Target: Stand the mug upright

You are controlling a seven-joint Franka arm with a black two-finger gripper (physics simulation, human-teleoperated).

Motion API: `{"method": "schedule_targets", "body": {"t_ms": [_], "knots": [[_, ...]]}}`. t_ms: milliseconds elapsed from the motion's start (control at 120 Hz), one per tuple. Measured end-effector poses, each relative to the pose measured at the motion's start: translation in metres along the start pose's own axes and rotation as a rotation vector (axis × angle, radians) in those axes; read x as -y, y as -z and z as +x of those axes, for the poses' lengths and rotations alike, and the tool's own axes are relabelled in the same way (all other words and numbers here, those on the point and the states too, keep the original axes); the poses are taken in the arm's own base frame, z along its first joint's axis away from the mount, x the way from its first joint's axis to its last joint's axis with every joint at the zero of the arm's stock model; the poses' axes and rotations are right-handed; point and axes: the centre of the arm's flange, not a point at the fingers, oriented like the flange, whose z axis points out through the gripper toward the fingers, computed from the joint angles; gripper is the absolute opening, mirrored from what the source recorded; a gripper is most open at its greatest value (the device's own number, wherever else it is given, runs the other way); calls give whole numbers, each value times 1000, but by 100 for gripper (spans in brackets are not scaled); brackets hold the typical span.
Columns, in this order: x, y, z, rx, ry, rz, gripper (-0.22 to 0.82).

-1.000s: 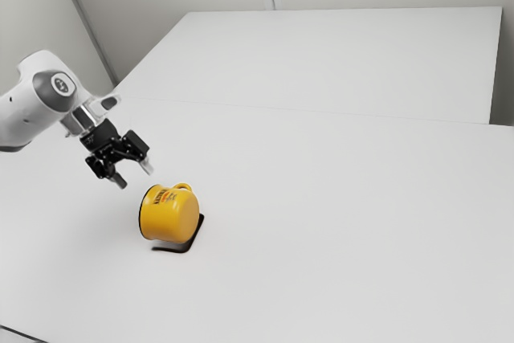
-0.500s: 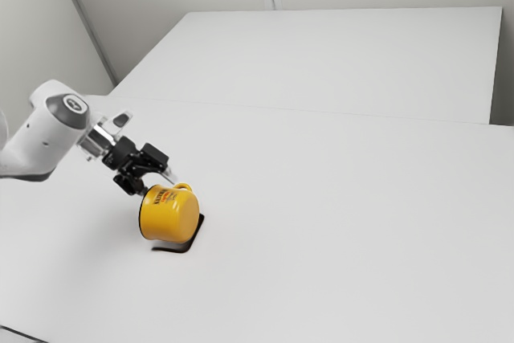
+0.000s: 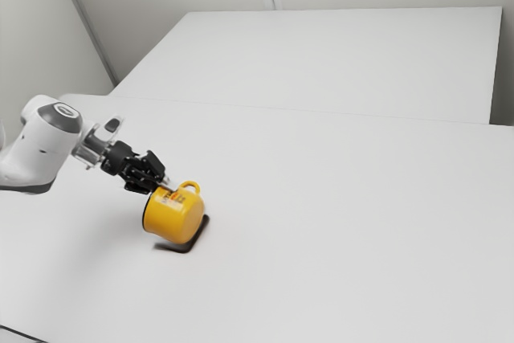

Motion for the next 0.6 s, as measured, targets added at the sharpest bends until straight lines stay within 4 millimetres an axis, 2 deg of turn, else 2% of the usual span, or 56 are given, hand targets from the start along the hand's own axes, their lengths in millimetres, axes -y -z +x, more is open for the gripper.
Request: {"method": "schedule_targets", "body": {"t_ms": [133, 333, 408, 600], "knots": [[-7, -3, 0, 2, -36, 16, -12], [-54, 26, -5, -49, -146, 64, -16], [-83, 30, -6, -46, -214, 102, -17], [-165, 16, -8, 53, -409, 304, -18]]}}
